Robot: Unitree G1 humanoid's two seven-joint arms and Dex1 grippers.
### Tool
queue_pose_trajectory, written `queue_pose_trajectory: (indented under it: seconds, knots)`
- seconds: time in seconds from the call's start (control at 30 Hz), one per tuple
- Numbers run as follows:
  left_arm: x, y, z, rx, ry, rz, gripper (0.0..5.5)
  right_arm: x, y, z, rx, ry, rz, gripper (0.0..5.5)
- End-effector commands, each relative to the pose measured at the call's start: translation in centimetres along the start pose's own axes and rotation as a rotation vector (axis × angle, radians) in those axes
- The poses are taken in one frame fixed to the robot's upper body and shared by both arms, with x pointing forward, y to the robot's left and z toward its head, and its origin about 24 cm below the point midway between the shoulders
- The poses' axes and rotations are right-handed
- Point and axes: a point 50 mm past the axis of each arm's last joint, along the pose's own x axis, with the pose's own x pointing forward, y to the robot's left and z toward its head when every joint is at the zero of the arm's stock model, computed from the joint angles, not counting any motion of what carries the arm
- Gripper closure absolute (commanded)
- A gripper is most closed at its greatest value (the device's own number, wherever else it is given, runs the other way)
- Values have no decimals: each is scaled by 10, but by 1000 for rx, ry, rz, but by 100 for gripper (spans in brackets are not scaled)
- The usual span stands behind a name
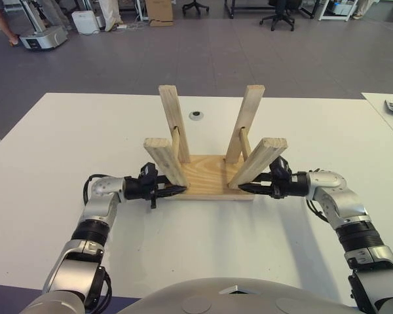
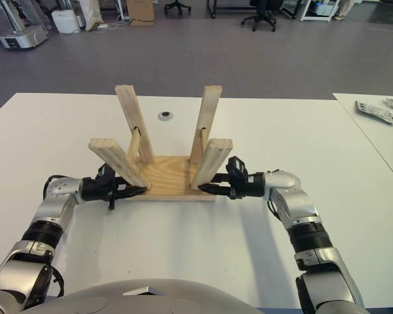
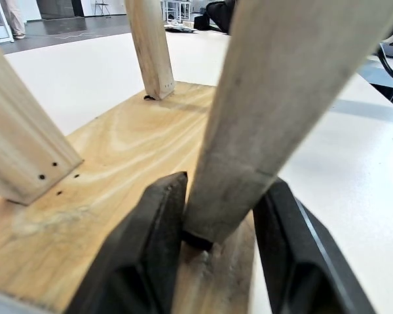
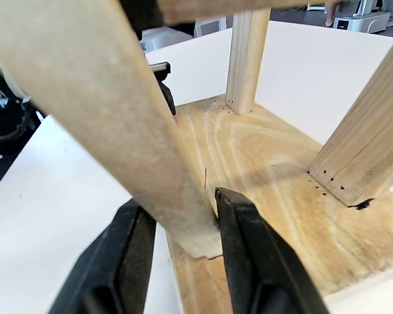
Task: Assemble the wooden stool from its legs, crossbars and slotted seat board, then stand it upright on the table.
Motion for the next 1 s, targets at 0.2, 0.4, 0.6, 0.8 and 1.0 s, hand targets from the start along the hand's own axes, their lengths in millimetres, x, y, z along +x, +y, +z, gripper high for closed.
queue_pose_trajectory:
  seconds: [0.2, 0.4, 0.6, 0.8, 1.0]
  knots:
    - [-10, -13, 126, -597, -225, -214, 425, -2, 17, 111, 286, -89, 227, 432]
    - [4, 2, 112, -986, -232, -6, 425, 14, -13, 104, 800, 12, -1, 440]
    - [10, 9, 99, -1052, -277, 213, 396, 19, -19, 66, 913, 130, -193, 384]
    - [2, 0, 88, -1041, -232, 283, 283, 2, -21, 66, 895, 72, -201, 274]
    - [-21, -7, 94, -953, -165, 286, 213, -19, -15, 112, 760, -106, -22, 274]
